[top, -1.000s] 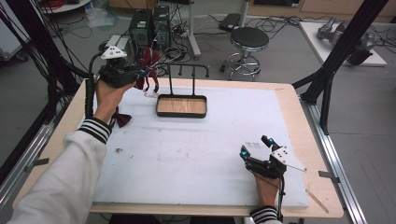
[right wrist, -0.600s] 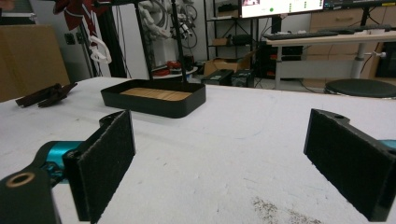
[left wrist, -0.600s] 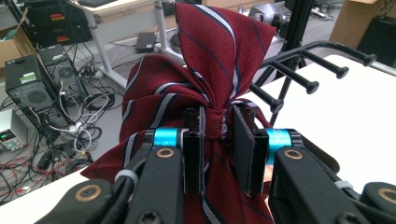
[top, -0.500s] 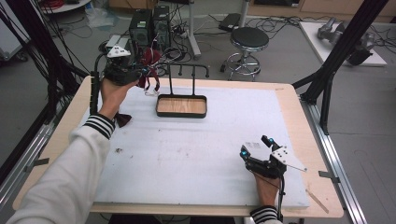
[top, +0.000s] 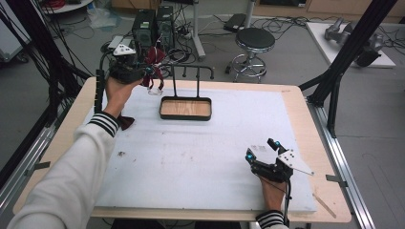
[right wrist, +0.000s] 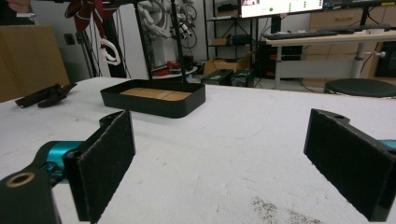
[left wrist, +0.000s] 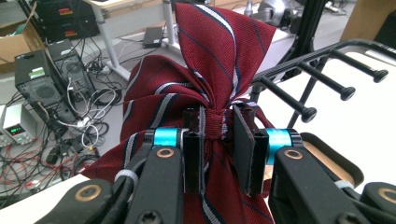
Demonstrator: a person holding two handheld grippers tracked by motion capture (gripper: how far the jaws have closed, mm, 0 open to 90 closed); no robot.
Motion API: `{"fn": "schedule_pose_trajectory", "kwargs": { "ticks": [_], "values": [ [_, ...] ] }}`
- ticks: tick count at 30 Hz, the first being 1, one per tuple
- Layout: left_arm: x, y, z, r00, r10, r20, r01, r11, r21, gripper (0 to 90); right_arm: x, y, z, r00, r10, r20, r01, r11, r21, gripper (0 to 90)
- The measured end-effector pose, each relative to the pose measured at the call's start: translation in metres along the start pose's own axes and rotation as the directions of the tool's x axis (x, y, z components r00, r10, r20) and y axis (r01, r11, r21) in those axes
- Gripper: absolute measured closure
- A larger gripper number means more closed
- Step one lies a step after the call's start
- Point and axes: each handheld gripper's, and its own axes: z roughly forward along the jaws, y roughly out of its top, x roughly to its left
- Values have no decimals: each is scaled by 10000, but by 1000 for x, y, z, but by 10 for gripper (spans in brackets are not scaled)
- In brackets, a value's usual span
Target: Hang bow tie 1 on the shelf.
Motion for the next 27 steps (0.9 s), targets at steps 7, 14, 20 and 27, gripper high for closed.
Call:
{"fn": "schedule_pose_trajectory", "kwargs": {
  "ticks": [7,14,20,27],
  "values": [
    [5,-4,7,9999,-64,-113,66,9998,190,746,0,0,0,10000,75,24,-75,10000,13,80],
    [6,-8,14,9998,-96,-158,101,9993,359,746,0,0,0,10000,85,39,-85,10000,13,80],
    [7,-12,17,9998,-59,-174,68,9987,514,745,0,0,0,9999,97,42,-97,10000,18,81],
    [9,-20,18,9998,-39,-195,53,9971,765,745,0,0,0,10000,53,48,-53,10000,21,80]
  ]
}}
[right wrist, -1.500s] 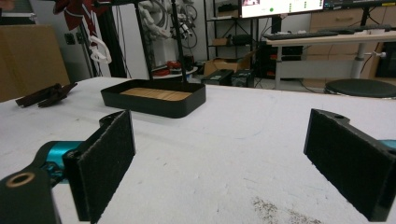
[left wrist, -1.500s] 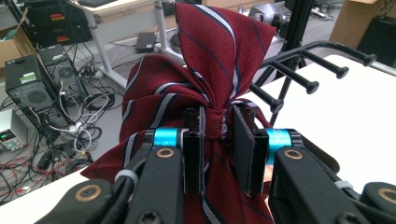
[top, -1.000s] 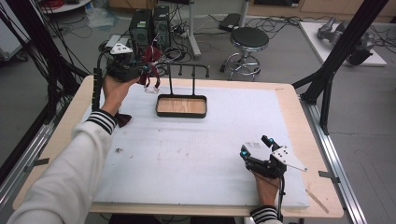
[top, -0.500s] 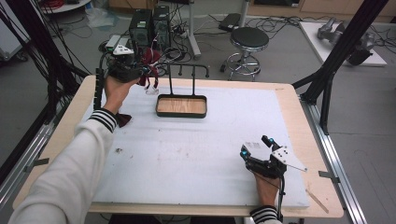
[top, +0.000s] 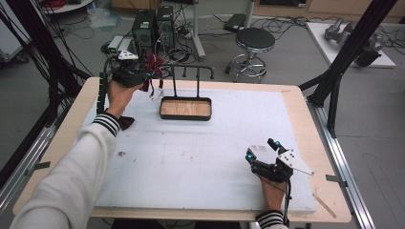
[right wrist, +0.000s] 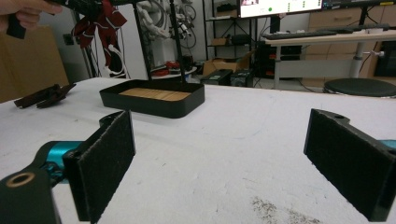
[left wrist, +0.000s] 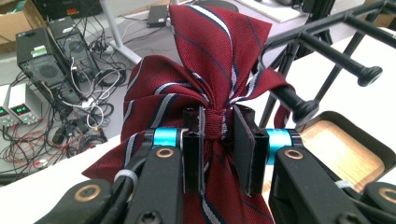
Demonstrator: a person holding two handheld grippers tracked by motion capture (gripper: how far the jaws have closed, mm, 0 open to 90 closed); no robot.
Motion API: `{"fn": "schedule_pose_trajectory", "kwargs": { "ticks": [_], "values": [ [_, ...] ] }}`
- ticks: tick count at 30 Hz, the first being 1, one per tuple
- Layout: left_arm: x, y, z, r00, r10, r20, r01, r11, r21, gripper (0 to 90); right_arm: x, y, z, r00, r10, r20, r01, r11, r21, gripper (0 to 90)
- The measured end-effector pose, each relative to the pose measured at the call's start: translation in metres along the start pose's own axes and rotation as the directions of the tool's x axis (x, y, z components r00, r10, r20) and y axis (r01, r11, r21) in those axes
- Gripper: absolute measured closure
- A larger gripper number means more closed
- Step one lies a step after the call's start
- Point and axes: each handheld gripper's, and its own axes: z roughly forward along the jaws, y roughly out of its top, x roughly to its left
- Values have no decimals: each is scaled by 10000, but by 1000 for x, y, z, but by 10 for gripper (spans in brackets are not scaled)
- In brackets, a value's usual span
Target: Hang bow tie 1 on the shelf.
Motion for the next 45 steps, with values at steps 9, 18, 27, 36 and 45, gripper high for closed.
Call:
{"fn": "schedule_pose_trajectory", "kwargs": {
  "ticks": [9,18,27,36,45],
  "values": [
    [-1,-5,0,9998,181,57,-182,9996,232,739,0,0,0,10000,-60,-2,60,10000,-21,80],
    [1,-8,1,9996,272,91,-276,9985,473,582,0,0,0,10000,-71,-39,71,10000,-12,80],
    [7,-10,-1,9985,545,-65,-540,9969,575,213,0,0,0,10000,-41,-48,41,10000,-21,80],
    [7,-21,-12,9967,797,183,-802,9964,261,189,0,0,0,10000,13,-43,-13,10000,-17,80],
    [-3,-38,-53,9898,1159,830,-1059,9876,-1160,189,0,0,-1,9999,-1,-164,-1,10000,-88,79]
  ]
}}
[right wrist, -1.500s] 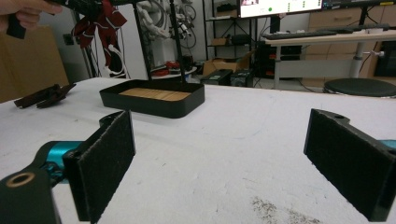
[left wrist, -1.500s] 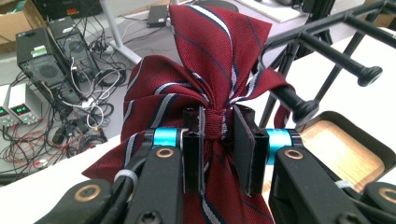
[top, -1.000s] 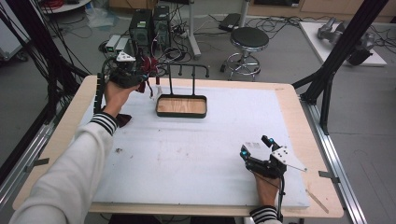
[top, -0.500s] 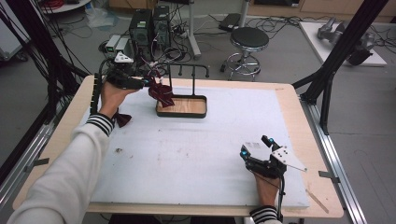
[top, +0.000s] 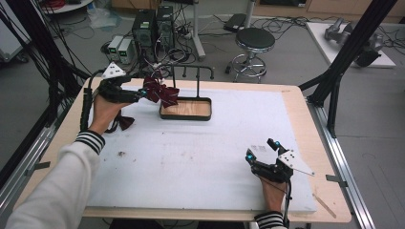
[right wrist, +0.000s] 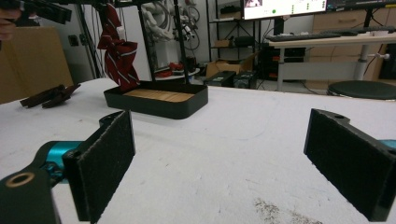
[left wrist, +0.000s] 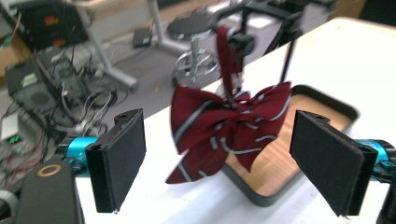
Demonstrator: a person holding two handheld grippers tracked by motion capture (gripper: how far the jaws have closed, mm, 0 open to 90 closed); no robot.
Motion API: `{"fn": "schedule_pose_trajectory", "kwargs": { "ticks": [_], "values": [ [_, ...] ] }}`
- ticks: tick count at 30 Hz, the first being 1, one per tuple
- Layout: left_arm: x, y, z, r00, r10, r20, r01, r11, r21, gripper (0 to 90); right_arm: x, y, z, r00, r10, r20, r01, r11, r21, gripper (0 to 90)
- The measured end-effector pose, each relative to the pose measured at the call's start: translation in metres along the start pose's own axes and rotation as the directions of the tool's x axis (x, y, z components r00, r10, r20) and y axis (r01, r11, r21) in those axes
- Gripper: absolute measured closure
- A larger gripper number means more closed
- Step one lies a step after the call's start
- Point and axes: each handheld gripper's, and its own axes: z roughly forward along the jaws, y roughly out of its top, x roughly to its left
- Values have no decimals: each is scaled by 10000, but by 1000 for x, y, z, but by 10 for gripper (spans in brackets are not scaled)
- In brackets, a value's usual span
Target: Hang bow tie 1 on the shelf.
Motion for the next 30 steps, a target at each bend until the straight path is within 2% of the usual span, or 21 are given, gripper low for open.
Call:
{"fn": "schedule_pose_trajectory", "kwargs": {
  "ticks": [6,13,19,26,30],
  "values": [
    [-5,0,-24,9997,-134,215,150,9970,-754,189,0,0,0,10000,-51,-14,51,10000,-13,80],
    [-12,-8,-45,9983,-67,576,137,9925,-1217,182,0,0,0,10000,-88,14,88,10000,2,80],
    [-20,-23,-64,9967,-128,796,254,9869,-1593,179,0,0,0,9999,-134,36,134,9999,-9,80],
    [-23,-45,-87,9974,-230,677,360,9797,-1971,179,1,0,0,9999,-101,30,101,9999,50,80],
    [-23,-60,-98,9968,-431,666,553,9796,-1933,178,1,0,0,10000,-75,29,74,10000,58,80]
  ]
}}
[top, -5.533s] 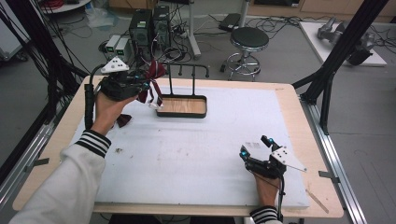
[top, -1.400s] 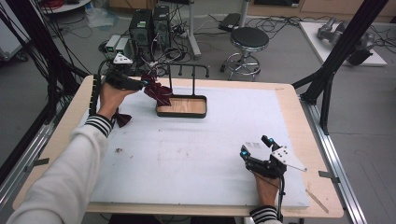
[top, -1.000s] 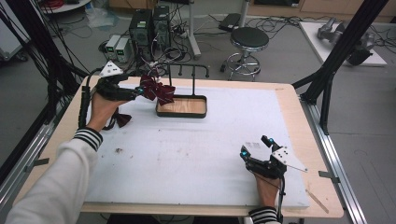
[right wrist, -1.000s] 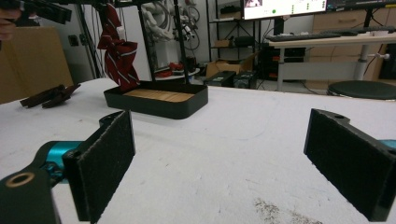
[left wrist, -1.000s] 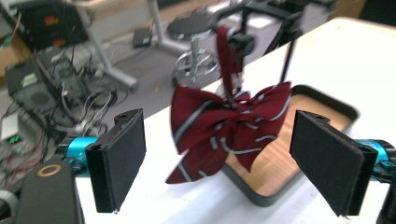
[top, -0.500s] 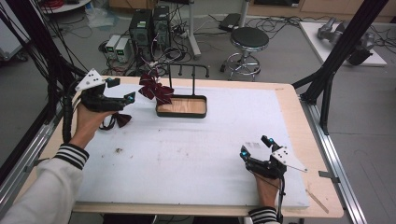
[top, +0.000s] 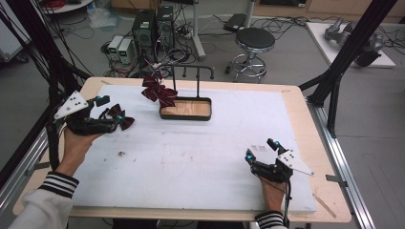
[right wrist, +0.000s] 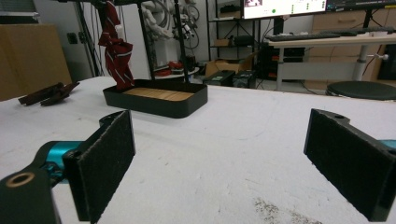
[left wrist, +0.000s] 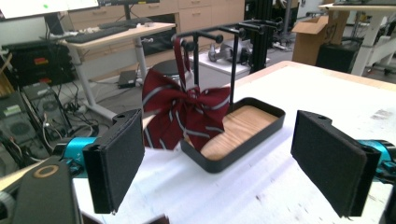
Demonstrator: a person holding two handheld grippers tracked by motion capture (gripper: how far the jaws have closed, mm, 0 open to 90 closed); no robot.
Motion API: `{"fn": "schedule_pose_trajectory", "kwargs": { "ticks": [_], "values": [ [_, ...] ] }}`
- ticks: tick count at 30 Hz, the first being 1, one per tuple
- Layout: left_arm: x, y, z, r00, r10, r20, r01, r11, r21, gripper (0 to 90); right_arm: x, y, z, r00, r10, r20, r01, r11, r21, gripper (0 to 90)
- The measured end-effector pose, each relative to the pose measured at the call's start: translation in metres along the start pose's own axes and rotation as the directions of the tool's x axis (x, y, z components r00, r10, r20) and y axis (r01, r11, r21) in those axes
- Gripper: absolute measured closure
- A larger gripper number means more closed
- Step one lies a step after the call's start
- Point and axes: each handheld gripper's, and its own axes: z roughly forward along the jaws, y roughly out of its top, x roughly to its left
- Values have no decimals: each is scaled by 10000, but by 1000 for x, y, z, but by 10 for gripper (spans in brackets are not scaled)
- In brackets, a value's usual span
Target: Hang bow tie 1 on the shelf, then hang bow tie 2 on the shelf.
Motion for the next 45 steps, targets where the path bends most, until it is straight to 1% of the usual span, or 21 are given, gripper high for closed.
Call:
{"fn": "schedule_pose_trajectory", "kwargs": {
  "ticks": [3,4,6,10,14,19,22,26,38,45],
  "values": [
    [-2,-9,-7,10000,46,-75,-46,10000,23,177,0,0,0,10000,-1,0,1,10000,8,80],
    [-3,-13,-9,9998,81,-191,-80,10000,39,178,0,0,0,10000,-30,0,30,10000,-11,80],
    [-3,-20,-13,9997,-97,-205,97,10000,2,177,0,0,0,10000,2,0,-2,10000,8,80],
    [-1,-29,-17,9990,-279,-363,281,9996,45,178,0,0,0,10000,-9,-4,9,10000,-3,80],
    [0,-34,-19,9988,-292,-403,295,9995,75,178,0,0,0,10000,-17,0,17,10000,-1,80],
    [2,-36,-18,9986,-325,-425,329,9994,95,177,0,0,0,10000,-9,31,9,10000,6,80],
    [3,-36,-18,9981,-357,-509,359,9994,31,177,0,0,0,10000,-36,16,36,10000,8,80],
    [3,-35,-19,9982,-337,-505,335,9994,-40,178,0,0,0,10000,-50,18,50,10000,13,80],
    [5,-36,-20,9978,-277,-598,283,9996,88,178,0,0,0,10000,-40,13,40,10000,5,80],
    [12,-33,-21,9971,-283,-707,304,9991,282,178,0,0,0,10000,5,16,-5,10000,16,80]
  ]
}}
